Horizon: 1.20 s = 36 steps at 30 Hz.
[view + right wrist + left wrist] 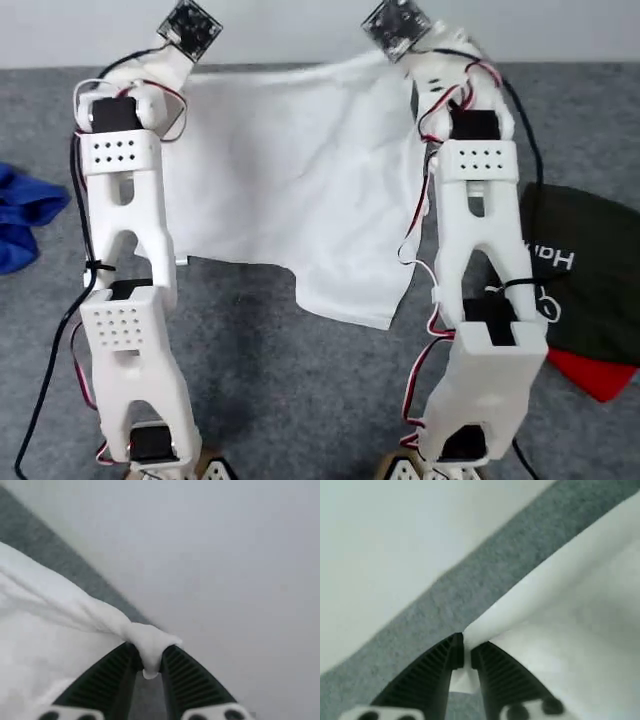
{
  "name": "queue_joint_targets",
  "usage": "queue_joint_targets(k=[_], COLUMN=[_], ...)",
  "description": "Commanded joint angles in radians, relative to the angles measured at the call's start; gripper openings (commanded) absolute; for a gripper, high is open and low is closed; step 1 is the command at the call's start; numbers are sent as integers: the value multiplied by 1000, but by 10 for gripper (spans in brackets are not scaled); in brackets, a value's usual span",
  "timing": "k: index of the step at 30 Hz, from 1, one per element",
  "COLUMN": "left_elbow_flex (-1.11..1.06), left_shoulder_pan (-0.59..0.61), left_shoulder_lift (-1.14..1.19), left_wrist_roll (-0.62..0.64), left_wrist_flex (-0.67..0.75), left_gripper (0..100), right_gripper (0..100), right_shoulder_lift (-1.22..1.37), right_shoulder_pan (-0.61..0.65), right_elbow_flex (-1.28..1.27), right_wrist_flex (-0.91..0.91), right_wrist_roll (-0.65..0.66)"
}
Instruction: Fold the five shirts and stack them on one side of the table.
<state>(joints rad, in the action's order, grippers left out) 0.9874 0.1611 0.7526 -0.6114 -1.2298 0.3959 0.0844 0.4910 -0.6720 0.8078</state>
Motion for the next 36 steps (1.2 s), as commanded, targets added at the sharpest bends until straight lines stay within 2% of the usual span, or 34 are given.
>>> queue_joint_targets(k=[1,8,17,21,25,30,36], left_elbow_flex=[44,28,25,25,25,27,27], left_shoulder_pan=[6,26,80,81,86,87,87], left_shoulder_lift=[-15,5,129,178,210,216,209], left_wrist_roll=[-9,-12,-68,-69,-69,-69,-69], left_wrist_flex=[-84,-272,-361,-397,-402,-428,-479], left_gripper=[5,5,5,5,6,6,6], right_gripper=[10,10,10,10,10,10,10], right_shoulder_lift=[-107,-213,-223,-223,-234,-236,-255], right_shoulder_pan=[27,81,151,171,206,220,222], right_elbow_flex=[8,8,2,-18,-160,-262,-319], right_wrist_flex=[-246,-708,-1061,-1122,-1122,-1122,-1124], right_wrist_roll=[8,-57,-138,-143,-143,-229,-247])
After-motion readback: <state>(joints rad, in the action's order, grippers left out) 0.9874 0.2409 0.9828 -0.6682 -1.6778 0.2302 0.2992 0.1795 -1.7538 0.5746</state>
